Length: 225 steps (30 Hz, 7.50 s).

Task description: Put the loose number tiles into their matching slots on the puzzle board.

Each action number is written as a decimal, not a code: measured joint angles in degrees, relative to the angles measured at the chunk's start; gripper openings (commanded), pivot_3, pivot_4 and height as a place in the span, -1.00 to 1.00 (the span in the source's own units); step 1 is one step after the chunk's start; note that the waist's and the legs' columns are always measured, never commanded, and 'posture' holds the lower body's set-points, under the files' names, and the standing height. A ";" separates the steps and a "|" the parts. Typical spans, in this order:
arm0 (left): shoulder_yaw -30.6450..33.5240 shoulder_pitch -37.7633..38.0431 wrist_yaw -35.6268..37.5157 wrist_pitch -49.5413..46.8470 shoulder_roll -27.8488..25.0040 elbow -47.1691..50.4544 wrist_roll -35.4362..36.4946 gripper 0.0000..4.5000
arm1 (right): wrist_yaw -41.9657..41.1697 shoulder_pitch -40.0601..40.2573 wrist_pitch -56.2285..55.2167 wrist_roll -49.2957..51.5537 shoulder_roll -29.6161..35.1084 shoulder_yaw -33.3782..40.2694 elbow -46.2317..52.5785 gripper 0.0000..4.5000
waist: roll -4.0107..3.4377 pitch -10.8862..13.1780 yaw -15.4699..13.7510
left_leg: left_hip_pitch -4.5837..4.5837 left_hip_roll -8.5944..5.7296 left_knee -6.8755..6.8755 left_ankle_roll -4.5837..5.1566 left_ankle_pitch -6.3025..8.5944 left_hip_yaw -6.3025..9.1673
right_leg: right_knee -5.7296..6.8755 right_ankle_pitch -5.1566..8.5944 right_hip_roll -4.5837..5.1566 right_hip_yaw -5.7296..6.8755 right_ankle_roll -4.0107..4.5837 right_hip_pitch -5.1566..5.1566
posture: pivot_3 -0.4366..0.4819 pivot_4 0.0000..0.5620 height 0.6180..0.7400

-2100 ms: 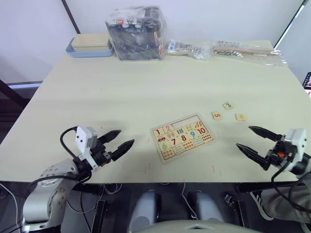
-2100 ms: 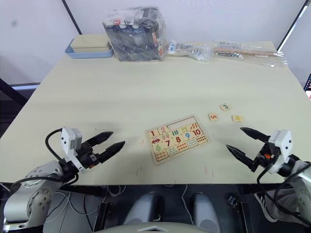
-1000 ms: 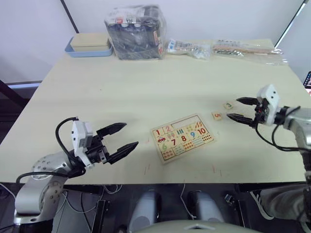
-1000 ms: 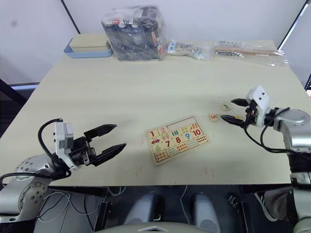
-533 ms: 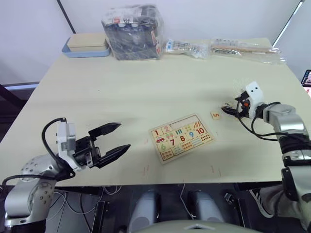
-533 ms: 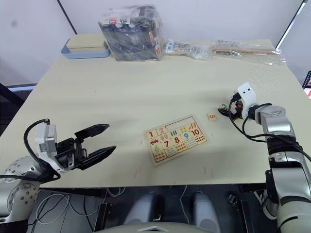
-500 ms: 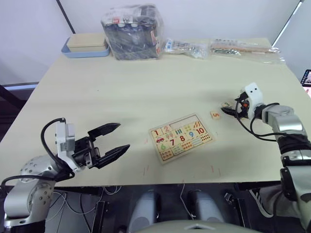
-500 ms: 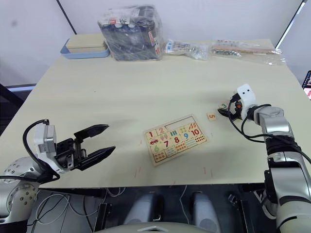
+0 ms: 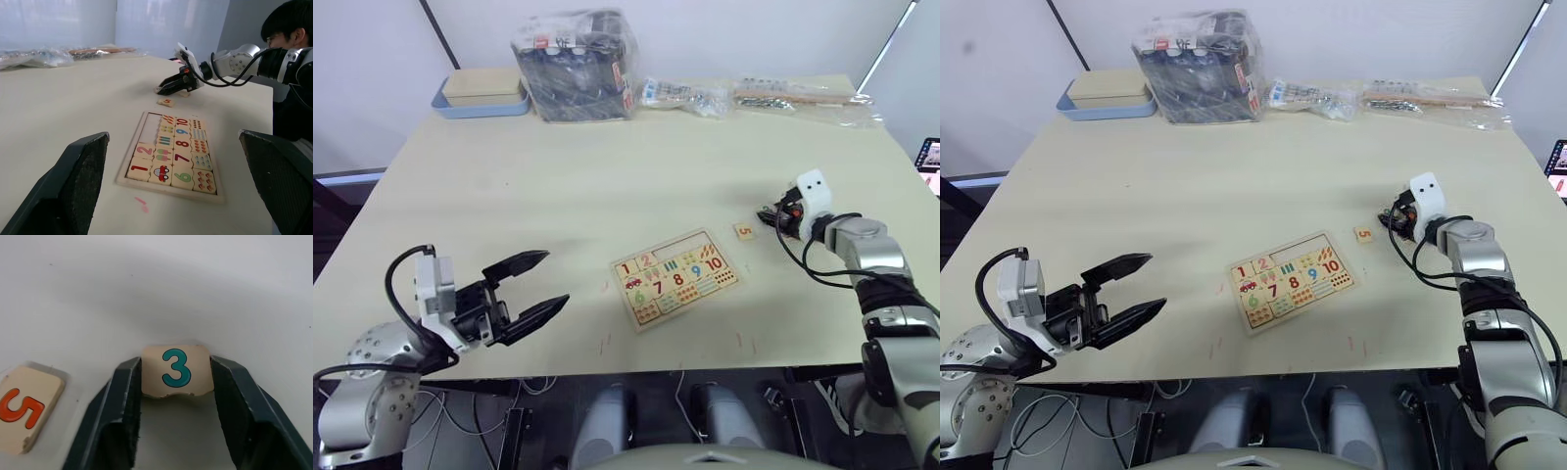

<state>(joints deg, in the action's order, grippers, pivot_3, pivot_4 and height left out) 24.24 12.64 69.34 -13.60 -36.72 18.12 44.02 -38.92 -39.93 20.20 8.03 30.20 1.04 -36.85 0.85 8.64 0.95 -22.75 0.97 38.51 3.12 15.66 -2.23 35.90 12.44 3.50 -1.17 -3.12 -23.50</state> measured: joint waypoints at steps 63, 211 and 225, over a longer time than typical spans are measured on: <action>-5.66 -6.78 13.08 1.58 -3.16 -9.75 -2.14 1.00 | -31.77 32.93 4.32 17.20 20.78 7.75 48.83 0.97 | 0.27 -0.01 -0.20 | 0.02 0.26 -0.08 0.02 0.00 -0.22 | -0.08 0.03 -0.38 0.26 0.05 -0.18 | -0.05 -0.47 1.00; 0.05 6.82 2.76 4.89 -1.17 -1.84 -2.01 1.00 | -47.03 -32.48 -4.25 -30.16 -17.94 -42.68 -4.42 -0.60 | -0.11 0.21 0.26 | -0.14 0.27 -0.18 -0.56 -0.22 -0.38 | -0.01 -0.33 1.43 3.42 0.19 -0.40 | -0.05 -0.47 1.00; 0.05 7.83 2.02 5.32 -0.74 -1.77 -2.01 1.00 | -47.02 -32.48 -4.12 -30.20 -18.43 -42.66 -4.41 -0.60 | -0.12 0.21 0.71 | -0.14 0.29 -0.18 -0.58 -0.23 -0.37 | 0.00 -0.33 1.43 3.42 0.20 -0.40 | -0.05 -0.47 1.00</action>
<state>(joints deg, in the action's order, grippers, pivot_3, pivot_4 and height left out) 24.29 20.48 71.35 -8.28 -37.46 16.34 42.01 -85.93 -72.41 16.08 -22.17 11.76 -41.62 -41.27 0.73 8.84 1.66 -22.89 1.26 38.33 2.54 15.43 -2.59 35.90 12.11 4.93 2.25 -2.93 -23.90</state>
